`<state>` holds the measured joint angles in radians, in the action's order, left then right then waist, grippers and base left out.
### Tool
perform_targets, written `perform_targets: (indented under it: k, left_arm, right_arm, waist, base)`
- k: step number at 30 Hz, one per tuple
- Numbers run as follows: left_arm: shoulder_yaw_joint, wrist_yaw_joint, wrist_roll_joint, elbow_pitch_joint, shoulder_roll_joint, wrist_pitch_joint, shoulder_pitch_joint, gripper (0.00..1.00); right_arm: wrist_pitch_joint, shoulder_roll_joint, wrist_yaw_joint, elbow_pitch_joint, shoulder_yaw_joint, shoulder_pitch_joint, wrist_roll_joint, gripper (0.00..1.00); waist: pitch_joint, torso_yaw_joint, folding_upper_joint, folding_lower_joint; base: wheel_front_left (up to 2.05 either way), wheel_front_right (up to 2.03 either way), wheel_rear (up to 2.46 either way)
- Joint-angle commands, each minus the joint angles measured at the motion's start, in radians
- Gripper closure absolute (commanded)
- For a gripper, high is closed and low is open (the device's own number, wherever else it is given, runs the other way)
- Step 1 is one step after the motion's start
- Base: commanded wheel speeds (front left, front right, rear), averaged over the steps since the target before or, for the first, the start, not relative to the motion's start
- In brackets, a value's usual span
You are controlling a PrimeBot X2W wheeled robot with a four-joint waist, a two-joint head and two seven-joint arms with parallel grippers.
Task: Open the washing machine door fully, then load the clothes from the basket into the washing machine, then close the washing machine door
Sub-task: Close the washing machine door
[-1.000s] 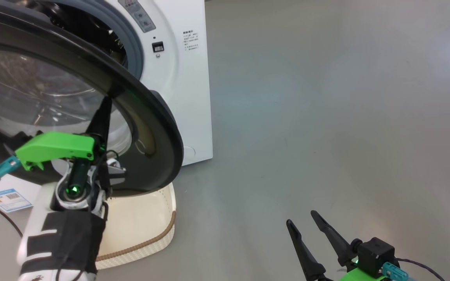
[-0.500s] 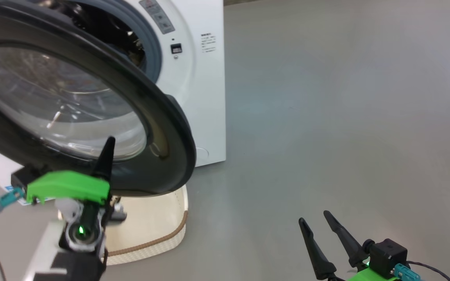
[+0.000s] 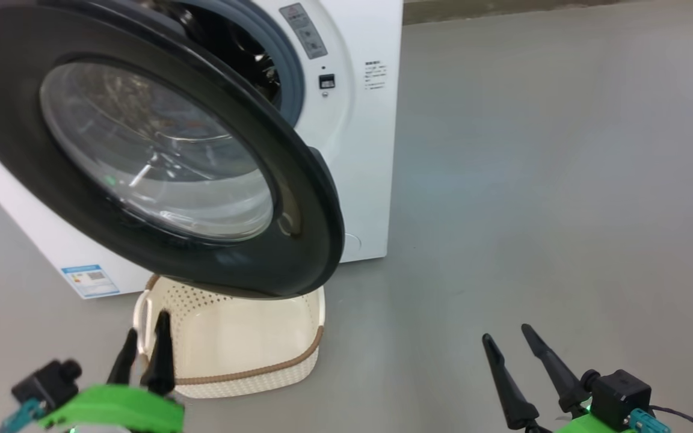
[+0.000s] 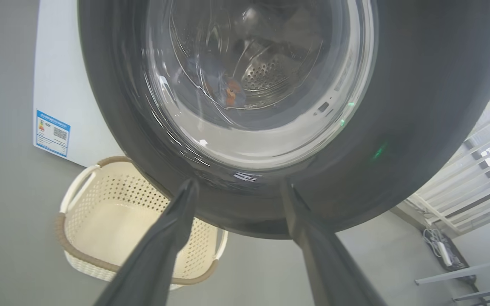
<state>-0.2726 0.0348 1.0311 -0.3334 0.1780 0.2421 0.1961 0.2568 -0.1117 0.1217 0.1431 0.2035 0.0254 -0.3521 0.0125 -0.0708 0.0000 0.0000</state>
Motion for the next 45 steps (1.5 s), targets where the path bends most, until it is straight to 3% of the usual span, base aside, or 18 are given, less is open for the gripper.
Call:
perform_targets:
  k: [1,3,6,9,13,25,35,36,37,38,39,40,45]
  left_arm:
    - [0.053,-0.033,-0.087,0.062,0.044,0.016,-0.029,0.0]
    - [0.08,-0.081,-0.22,0.108,0.06,0.019,-0.076,0.0]
    - [0.145,-0.126,-0.369,0.168,0.033,0.019,-0.158,0.0]
    - [0.187,-0.135,-0.477,0.207,-0.007,0.019,-0.23,0.0]
    - [0.229,-0.11,-0.603,0.238,-0.054,0.019,-0.304,0.0]
    - [0.313,-0.038,-0.689,0.224,-0.113,0.02,-0.335,0.0]
    - [0.351,-0.015,-0.715,0.218,-0.126,0.02,-0.335,0.0]
    - [0.353,-0.013,-0.717,0.218,-0.127,0.02,-0.333,0.0]
    - [0.355,-0.012,-0.718,0.218,-0.127,0.02,-0.332,0.0]
    - [0.356,-0.011,-0.718,0.218,-0.127,0.02,-0.331,0.0]
    - [0.356,-0.012,-0.716,0.219,-0.127,0.02,-0.331,0.0]
    - [0.355,-0.012,-0.714,0.219,-0.127,0.02,-0.33,0.0]
    - [0.346,-0.018,-0.706,0.222,-0.128,0.02,-0.331,0.0]
  right_arm:
    - [0.005,-0.011,0.009,-0.032,0.009,-0.009,0.011,0.0]
    - [0.005,-0.012,0.009,-0.035,0.001,-0.008,0.013,0.0]
    - [0.005,-0.012,0.009,-0.036,-0.006,-0.011,0.015,0.0]
    - [0.005,-0.009,0.009,-0.033,-0.012,-0.01,0.016,0.0]
    - [0.005,-0.008,0.009,-0.027,-0.011,-0.011,0.017,0.0]
    - [0.005,-0.011,0.009,-0.026,-0.031,-0.006,0.023,0.0]
    - [0.005,-0.006,0.009,-0.026,-0.046,-0.004,0.026,0.02]
    - [0.005,-0.005,0.009,-0.025,-0.048,-0.004,0.027,0.1]
    - [0.005,-0.004,0.009,-0.024,-0.049,-0.004,0.028,0.27]
    - [0.005,-0.003,0.009,-0.023,-0.05,-0.005,0.028,0.62]
    - [0.005,-0.002,0.009,-0.022,-0.051,-0.005,0.028,0.86]
    - [0.005,-0.002,0.009,-0.021,-0.051,-0.006,0.029,1.0]
    - [0.005,0.001,0.009,-0.017,-0.058,-0.01,0.03,1.0]
  waist:
    - [-0.008,0.022,0.0,0.0]
    - [-0.008,0.033,0.0,0.0]
    - [-0.011,0.044,0.0,0.0]
    - [-0.021,0.054,0.0,0.0]
    - [-0.035,0.068,0.0,0.0]
    - [-0.044,0.091,0.0,0.0]
    - [-0.042,0.082,0.0,0.0]
    - [-0.042,0.081,0.0,0.0]
    - [-0.041,0.08,0.0,0.0]
    - [-0.041,0.08,0.0,0.0]
    - [-0.04,0.079,0.0,0.0]
    - [-0.039,0.079,0.0,0.0]
    - [-0.036,0.079,0.0,0.0]
  base:
    - [0.0,0.0,0.0]
    - [0.0,0.0,0.0]
    - [0.0,0.0,0.0]
    - [0.0,0.0,0.0]
    - [0.0,0.0,0.0]
    - [0.0,0.0,0.0]
    - [0.0,0.0,0.0]
    - [0.0,0.0,0.0]
    - [0.0,0.0,0.0]
    - [0.0,0.0,0.0]
    - [0.0,0.0,0.0]
    - [0.0,0.0,0.0]
    - [0.0,0.0,0.0]
